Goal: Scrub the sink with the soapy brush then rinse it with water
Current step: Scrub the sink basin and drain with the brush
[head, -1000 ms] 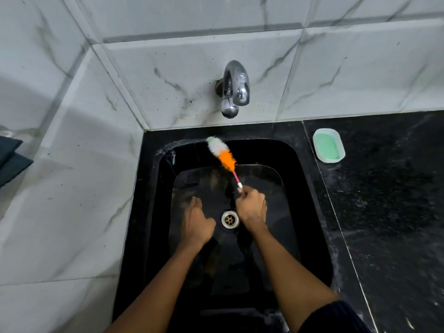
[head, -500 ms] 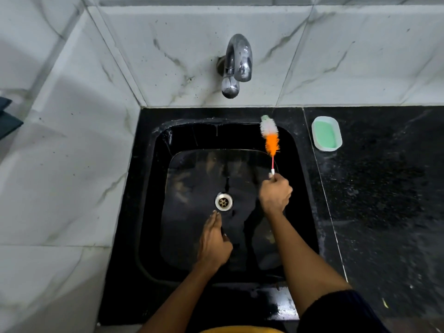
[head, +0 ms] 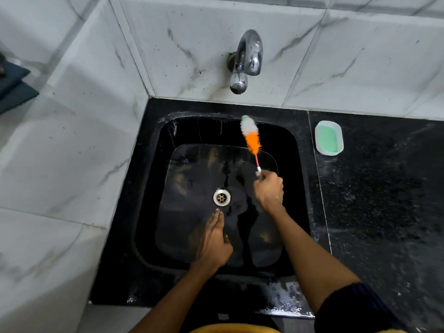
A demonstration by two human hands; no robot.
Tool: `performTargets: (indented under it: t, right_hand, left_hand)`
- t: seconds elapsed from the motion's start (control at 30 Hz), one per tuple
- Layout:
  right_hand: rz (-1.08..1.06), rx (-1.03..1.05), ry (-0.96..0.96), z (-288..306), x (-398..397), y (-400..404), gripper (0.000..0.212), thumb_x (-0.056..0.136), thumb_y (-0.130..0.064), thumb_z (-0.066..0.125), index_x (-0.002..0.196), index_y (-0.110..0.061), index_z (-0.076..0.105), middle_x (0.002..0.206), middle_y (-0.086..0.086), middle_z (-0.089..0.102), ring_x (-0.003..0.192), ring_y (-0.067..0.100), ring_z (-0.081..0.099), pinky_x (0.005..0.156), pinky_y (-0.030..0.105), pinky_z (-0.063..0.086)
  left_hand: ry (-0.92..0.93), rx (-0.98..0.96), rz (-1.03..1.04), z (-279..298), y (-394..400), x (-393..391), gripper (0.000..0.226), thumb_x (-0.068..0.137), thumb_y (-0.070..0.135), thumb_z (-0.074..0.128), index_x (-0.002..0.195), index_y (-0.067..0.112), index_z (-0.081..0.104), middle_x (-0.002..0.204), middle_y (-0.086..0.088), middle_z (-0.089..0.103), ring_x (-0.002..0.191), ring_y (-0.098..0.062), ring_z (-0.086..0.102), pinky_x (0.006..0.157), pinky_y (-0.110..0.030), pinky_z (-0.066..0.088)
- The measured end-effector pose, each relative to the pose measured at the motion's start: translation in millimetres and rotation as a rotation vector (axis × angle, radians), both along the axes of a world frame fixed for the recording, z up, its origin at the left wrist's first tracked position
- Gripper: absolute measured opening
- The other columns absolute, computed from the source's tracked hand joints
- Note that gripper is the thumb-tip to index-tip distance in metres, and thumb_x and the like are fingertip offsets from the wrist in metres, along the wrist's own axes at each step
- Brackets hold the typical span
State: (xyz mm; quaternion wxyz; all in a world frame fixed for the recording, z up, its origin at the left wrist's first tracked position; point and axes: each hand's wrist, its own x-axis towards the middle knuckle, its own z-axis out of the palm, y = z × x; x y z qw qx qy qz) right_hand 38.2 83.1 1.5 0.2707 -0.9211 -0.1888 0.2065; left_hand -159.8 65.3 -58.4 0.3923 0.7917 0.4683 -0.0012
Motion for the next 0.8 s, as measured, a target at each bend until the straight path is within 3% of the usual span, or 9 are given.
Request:
performTargets:
  t: [0.13,0.33,0.6,0.8]
  right_hand:
    - [0.057,0.012,-0.028,7.2,2.6,4.4,0.023,0.095,-0.028,0.049,0.099,-0.019,0.07,0.088,0.012,0.066,0.084,0.034,0.062,0.067,0.031,0.044]
    - [-0.295,0.065,0.027,1.0,3.5,-11.6,0.022,0.093,-0.026,0.05,0.096,-0.017,0.069,0.079,0.009,0.06,0.085,0.037,0.062,0.072,0.037,0.048]
    - [0.071,-0.002,-0.005,16.6,-20.8,31.7,0.026,0.091,-0.031,0.051,0.102,-0.018,0.071,0.096,0.015,0.068,0.093,0.037,0.063,0.076,0.035,0.048]
    - [-0.073,-0.083,-0.089,32.7,34.3,-13.4,0.029,0.086,-0.027,0.054,0.108,-0.019,0.07,0.103,0.018,0.068,0.099,0.039,0.062,0.084,0.039,0.049]
  left_hand:
    - [-0.008,0.01,-0.031,-0.2,-7.9,7.5,0.074,0.089,0.009,0.048,0.157,0.01,0.02,0.166,-0.002,0.014,0.153,-0.015,0.011,0.12,-0.018,0.006]
    - [0.001,0.035,-0.08,0.1,-19.1,10.5,0.074,0.091,0.013,0.046,0.158,0.012,0.015,0.167,0.0,0.007,0.153,-0.014,0.007,0.119,-0.019,0.003]
    - [0.017,0.074,-0.101,2.3,-18.9,6.0,0.077,0.088,0.013,0.047,0.158,0.01,0.016,0.167,-0.003,0.008,0.154,-0.016,0.008,0.122,-0.022,0.006]
    - [-0.007,0.112,-0.116,2.3,-20.4,7.1,0.077,0.088,0.014,0.048,0.158,0.011,0.015,0.167,-0.001,0.008,0.153,-0.014,0.007,0.12,-0.019,0.005]
